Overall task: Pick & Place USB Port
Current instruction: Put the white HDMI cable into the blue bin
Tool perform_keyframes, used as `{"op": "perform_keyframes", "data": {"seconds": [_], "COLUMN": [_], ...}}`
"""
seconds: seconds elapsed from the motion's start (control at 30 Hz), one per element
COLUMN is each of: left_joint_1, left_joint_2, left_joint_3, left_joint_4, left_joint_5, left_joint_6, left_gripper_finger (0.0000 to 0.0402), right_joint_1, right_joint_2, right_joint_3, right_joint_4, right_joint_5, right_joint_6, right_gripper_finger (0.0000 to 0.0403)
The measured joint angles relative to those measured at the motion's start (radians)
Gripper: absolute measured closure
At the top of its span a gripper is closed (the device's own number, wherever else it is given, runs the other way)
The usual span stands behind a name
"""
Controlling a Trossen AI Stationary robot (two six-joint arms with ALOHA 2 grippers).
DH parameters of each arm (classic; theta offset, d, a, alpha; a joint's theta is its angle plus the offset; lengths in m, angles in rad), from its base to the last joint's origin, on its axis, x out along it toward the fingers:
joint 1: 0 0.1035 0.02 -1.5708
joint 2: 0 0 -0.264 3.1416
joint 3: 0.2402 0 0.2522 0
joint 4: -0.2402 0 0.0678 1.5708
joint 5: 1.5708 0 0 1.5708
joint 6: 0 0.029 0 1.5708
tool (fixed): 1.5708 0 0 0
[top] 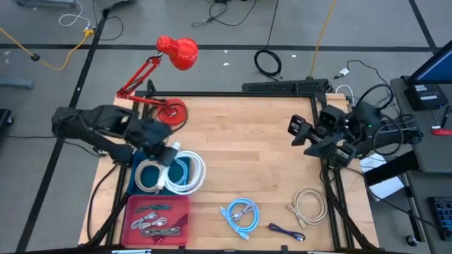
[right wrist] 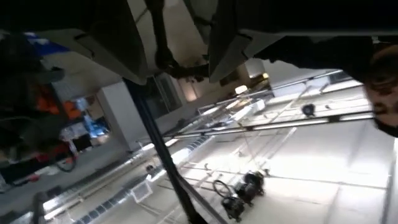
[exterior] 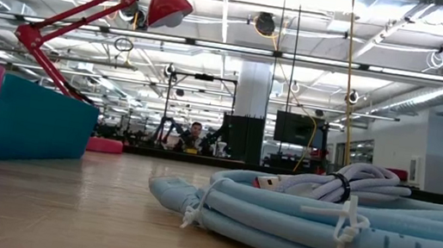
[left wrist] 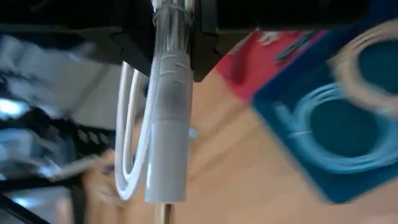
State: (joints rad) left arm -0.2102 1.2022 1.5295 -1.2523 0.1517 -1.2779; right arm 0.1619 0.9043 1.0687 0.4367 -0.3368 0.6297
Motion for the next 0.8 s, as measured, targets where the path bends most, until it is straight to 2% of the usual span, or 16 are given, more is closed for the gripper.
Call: {"op": "perform_keyframes", "data": {"seconds": [0.1, 0.2, 0.37, 0.43, 0.6, 0.7, 0.8], "left_joint_1": [-0.046, -0.08, -0.143, -0.168, -0.213, -0.23, -0.245], "left_joint_2": [-0.048, -0.105, -0.222, -0.281, -0.426, -0.475, -0.497], "left_joint_3": [-0.029, -0.101, -0.336, -0.463, -0.765, -0.875, -0.936], "left_joint_4": [-0.081, -0.024, 0.015, 0.074, 0.376, 0.479, 0.492], "left_joint_5": [-0.106, -0.187, -0.237, -0.255, -0.307, -0.337, -0.343], "left_joint_6": [-0.08, -0.152, -0.306, -0.372, -0.455, -0.473, -0.493], "left_gripper_finger": [0.0339, 0.0339, 0.0339, 0.0339, 0.0339, 0.0339, 0.0339], "right_joint_1": [-0.001, -0.001, 0.0, 0.006, 0.025, 0.031, 0.033], "right_joint_2": [-0.001, 0.005, 0.02, 0.02, 0.02, 0.02, 0.02], "right_joint_3": [-0.001, -0.002, -0.002, -0.002, -0.002, -0.002, -0.002], "right_joint_4": [-0.061, -0.085, -0.091, -0.09, -0.091, -0.091, -0.091], "right_joint_5": [0.022, 0.026, 0.023, 0.023, 0.024, 0.035, 0.054], "right_joint_6": [-0.019, -0.021, -0.011, -0.006, -0.006, -0.006, -0.001], "right_gripper_finger": [0.0243, 0.0245, 0.0246, 0.0246, 0.0246, 0.0246, 0.0248]}}
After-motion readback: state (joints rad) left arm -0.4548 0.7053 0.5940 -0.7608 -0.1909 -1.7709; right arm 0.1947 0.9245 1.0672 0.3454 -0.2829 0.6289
